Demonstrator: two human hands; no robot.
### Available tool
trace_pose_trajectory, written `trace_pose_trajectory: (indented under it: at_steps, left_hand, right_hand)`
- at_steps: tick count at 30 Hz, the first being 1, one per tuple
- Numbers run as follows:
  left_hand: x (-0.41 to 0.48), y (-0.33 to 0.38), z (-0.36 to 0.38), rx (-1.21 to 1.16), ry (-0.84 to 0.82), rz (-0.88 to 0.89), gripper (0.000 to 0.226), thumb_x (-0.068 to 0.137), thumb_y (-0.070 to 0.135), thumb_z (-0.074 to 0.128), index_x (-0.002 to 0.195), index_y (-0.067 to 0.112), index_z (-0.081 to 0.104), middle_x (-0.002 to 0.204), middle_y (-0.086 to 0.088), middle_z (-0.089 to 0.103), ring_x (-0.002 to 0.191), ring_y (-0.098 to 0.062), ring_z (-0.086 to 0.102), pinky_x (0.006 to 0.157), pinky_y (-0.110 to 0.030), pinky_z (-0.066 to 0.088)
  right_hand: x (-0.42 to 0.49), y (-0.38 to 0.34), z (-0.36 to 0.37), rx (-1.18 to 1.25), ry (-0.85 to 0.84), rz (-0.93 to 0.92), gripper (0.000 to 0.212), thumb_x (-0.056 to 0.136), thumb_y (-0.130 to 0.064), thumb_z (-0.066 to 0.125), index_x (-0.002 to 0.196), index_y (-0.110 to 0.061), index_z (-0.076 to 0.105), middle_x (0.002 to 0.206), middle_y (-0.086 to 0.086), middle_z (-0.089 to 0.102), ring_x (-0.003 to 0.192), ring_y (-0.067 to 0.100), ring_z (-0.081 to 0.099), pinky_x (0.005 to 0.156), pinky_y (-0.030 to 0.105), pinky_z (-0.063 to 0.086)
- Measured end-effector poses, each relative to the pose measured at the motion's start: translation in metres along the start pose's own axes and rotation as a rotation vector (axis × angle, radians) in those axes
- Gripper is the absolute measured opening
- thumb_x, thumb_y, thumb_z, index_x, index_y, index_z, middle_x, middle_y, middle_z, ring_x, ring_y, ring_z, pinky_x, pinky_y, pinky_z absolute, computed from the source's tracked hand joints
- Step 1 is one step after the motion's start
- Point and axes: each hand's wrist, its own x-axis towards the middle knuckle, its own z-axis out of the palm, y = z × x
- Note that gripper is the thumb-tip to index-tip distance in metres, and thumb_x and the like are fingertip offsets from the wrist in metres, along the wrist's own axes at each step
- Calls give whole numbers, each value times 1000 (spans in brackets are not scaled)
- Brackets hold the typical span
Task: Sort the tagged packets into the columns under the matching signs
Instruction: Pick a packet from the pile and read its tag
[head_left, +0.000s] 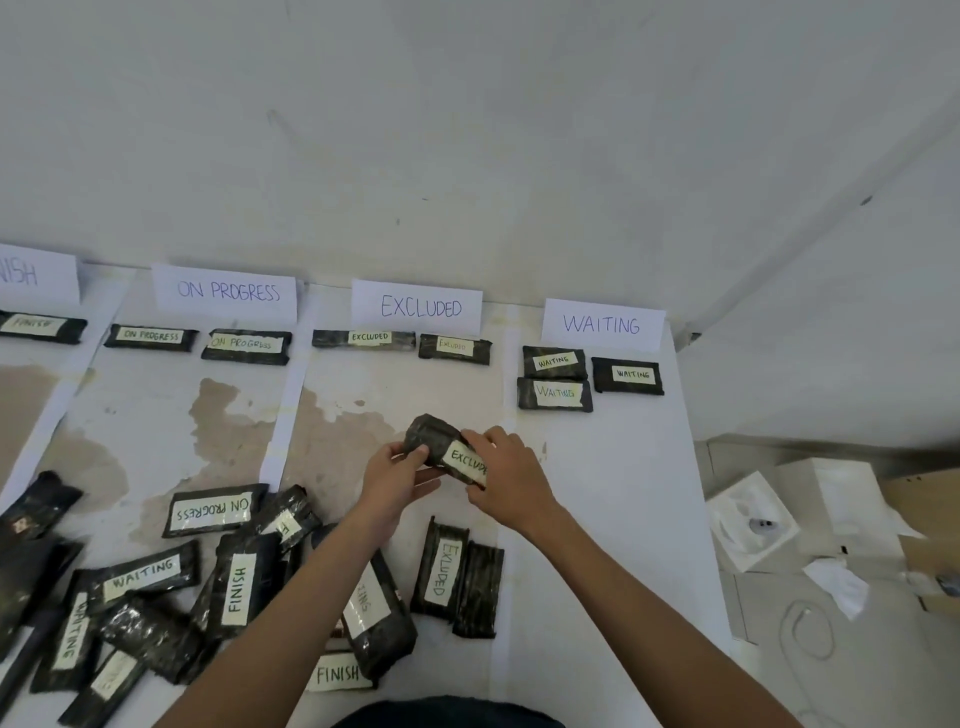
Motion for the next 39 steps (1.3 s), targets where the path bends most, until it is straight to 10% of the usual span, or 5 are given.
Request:
trace_pose_trajectory:
  at_steps: [15,39]
  left_hand:
    - [95,66,1,825,69,386,41,88,5,55,129,11,52,123,-11,60,84,-16,59,80,-20,40]
    - [69,56,-14,994,27,532,45,89,16,57,132,13,45,127,-11,44,104,-24,52,88,-33,45]
  right_hand:
    - [148,24,-7,-65,12,-40,53,81,-3,60,131,-14,48,130,6,53,114,28,43,93,39,34]
    - [102,31,-27,54,37,-15,56,83,-26,65,135,-17,46,127,5,49,115,25,42,98,40,38]
